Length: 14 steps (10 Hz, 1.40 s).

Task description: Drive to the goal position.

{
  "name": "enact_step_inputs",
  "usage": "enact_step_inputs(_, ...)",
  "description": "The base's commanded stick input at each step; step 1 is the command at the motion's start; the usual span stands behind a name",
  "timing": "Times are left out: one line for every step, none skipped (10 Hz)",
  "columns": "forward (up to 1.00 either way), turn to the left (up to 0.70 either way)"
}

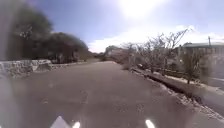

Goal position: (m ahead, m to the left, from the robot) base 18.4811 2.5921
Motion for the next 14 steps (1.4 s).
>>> enact_step_inputs(0.50,-0.04)
enact_step_inputs(0.50,-0.09)
enact_step_inputs(0.50,-0.13)
enact_step_inputs(0.50,-0.15)
enact_step_inputs(0.50,-0.17)
enact_step_inputs(0.50,0.00)
enact_step_inputs(0.50,0.00)
enact_step_inputs(0.50,0.00)
enact_step_inputs(0.50,0.00)
enact_step_inputs(0.50,0.00)
enact_step_inputs(0.50,0.00)
enact_step_inputs(0.50,0.00)
enact_step_inputs(0.50,-0.09)
enact_step_inputs(0.50,-0.26)
